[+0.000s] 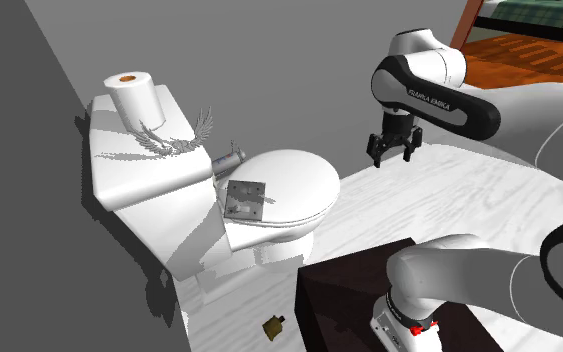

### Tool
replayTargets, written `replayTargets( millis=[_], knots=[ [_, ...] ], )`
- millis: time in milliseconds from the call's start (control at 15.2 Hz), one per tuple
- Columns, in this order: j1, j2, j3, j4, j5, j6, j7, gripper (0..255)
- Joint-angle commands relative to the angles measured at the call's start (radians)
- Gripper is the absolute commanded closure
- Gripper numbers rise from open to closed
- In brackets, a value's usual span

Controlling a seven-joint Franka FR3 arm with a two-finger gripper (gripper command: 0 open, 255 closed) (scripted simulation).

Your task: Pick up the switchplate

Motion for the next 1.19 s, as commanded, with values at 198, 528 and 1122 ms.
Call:
replayTargets(
  millis=[198,528,1122],
  knots=[
    [0.019,0.020,0.039,-0.039,0.057,0.074,0.064,0],
    [0.054,0.078,0.105,-0.080,0.145,0.206,0.163,0],
    [0.108,0.259,0.228,-0.075,0.268,0.460,0.322,0]
  ],
)
